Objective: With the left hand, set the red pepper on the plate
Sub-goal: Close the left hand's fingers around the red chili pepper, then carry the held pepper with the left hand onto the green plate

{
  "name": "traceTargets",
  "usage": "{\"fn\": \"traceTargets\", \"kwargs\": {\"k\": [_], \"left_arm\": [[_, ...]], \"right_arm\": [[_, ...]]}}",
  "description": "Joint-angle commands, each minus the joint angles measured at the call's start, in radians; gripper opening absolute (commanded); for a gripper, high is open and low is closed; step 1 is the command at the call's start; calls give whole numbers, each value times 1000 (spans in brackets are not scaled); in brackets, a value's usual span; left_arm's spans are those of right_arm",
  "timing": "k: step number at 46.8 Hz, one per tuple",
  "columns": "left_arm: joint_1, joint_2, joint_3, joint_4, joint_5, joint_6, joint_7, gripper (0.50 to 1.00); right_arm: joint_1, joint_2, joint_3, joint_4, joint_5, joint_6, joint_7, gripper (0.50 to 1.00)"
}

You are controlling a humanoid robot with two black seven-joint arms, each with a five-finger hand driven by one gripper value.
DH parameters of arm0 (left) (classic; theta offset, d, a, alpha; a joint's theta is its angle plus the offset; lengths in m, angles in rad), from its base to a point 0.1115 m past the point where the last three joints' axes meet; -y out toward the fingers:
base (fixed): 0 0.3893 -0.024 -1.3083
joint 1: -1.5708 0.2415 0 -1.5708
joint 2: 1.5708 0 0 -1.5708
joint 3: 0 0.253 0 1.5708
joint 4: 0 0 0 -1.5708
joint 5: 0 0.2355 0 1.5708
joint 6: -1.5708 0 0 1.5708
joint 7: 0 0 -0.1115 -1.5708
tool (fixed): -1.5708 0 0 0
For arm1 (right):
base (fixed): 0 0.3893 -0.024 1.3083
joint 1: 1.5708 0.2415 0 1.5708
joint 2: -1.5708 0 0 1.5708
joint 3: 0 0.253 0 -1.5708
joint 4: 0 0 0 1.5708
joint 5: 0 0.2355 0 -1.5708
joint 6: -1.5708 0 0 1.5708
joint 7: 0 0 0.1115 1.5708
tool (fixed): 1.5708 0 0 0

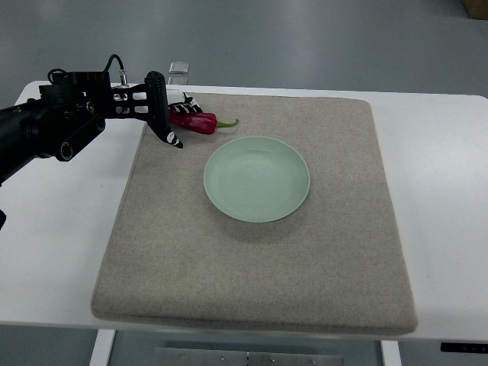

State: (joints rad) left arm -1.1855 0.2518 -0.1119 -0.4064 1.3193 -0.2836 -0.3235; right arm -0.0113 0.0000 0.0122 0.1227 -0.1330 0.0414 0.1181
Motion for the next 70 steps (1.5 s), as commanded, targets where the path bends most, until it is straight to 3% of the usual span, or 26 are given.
{"fn": "traceTargets", "kwargs": {"k": [1,4,17,26,46,55,70], "left_arm": [[3,0,0,-8,0,0,0,754],[4,0,0,-8,0,0,1,707],[7,-2,0,-8,0,-3,1,694],[9,0,11,-14,0,-11,1,500],[-9,1,-2,-17,-22,-3,1,500],[-14,1,-3,-71,-22,11,1,500],[-34,11,-29,-173,-22,98,0,500]], "right_arm": [[1,0,0,0,0,0,0,928],[1,0,0,0,0,0,0,928],[1,0,0,0,1,0,0,928],[1,0,0,0,1,0,0,928],[1,0,0,0,1,0,0,928],[1,0,0,0,0,0,0,928],[1,0,0,0,1,0,0,928]]}}
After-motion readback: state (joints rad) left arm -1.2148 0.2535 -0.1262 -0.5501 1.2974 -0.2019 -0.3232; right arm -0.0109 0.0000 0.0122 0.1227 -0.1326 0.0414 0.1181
